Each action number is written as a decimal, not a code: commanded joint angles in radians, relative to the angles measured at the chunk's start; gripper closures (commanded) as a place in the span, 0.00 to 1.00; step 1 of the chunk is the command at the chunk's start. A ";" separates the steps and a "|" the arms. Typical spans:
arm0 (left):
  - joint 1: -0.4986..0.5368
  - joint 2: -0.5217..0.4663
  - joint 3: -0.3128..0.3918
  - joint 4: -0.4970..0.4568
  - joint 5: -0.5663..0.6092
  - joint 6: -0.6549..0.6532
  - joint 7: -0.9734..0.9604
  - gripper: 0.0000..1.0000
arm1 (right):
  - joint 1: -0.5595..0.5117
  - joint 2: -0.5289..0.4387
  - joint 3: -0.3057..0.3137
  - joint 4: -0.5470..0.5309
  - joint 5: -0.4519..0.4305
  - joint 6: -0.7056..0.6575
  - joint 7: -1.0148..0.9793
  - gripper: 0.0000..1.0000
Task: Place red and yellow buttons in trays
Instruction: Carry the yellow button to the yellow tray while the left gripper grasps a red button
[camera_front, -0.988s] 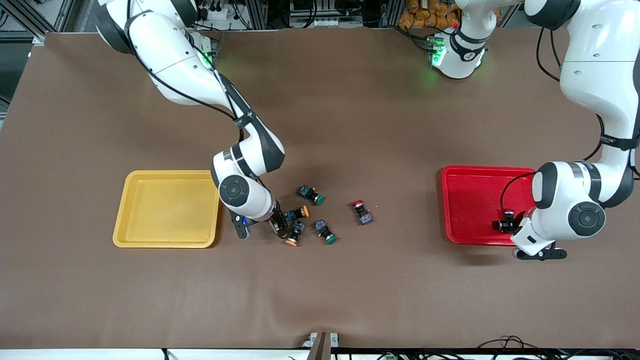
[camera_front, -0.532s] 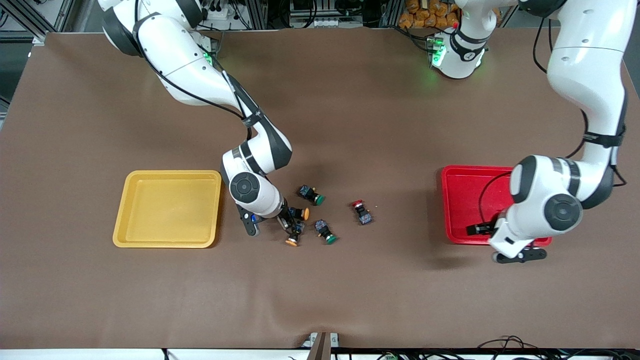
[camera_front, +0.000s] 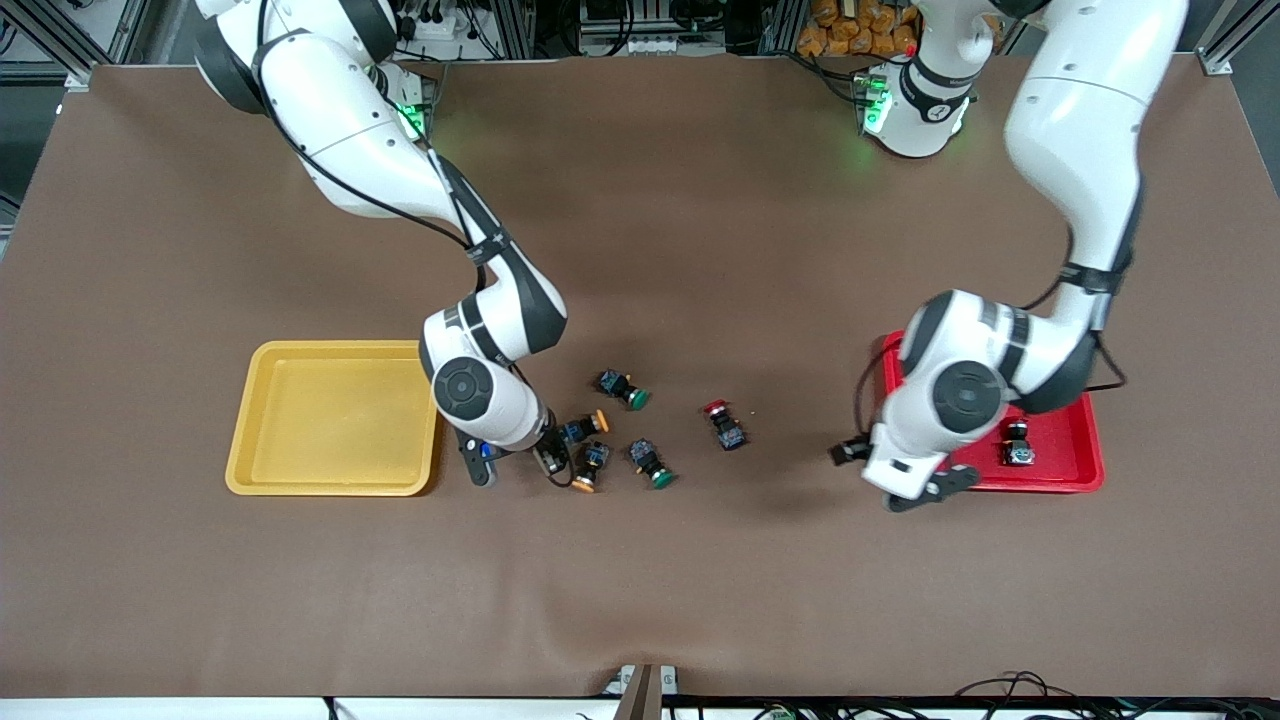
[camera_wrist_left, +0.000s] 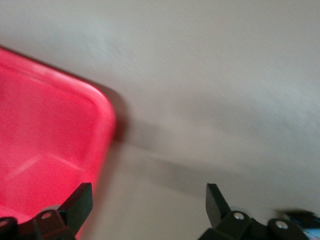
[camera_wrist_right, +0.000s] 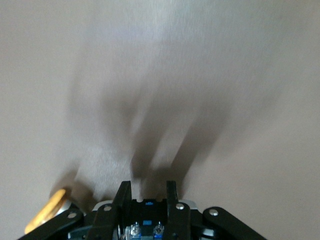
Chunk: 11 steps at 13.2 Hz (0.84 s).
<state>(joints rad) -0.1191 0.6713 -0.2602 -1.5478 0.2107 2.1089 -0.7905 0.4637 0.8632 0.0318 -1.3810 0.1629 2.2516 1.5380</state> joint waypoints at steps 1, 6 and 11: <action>-0.071 0.030 0.007 0.009 -0.063 0.000 -0.088 0.00 | -0.049 -0.004 0.010 0.063 0.023 -0.113 -0.071 1.00; -0.189 0.096 0.013 0.080 -0.068 0.008 -0.229 0.00 | -0.154 -0.047 0.014 0.094 0.024 -0.298 -0.370 1.00; -0.234 0.174 0.016 0.167 -0.067 0.098 -0.288 0.00 | -0.285 -0.108 0.010 0.088 0.023 -0.417 -0.721 1.00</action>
<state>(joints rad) -0.3320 0.8037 -0.2560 -1.4289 0.1551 2.1666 -1.0632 0.2291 0.7970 0.0280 -1.2738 0.1720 1.8613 0.9338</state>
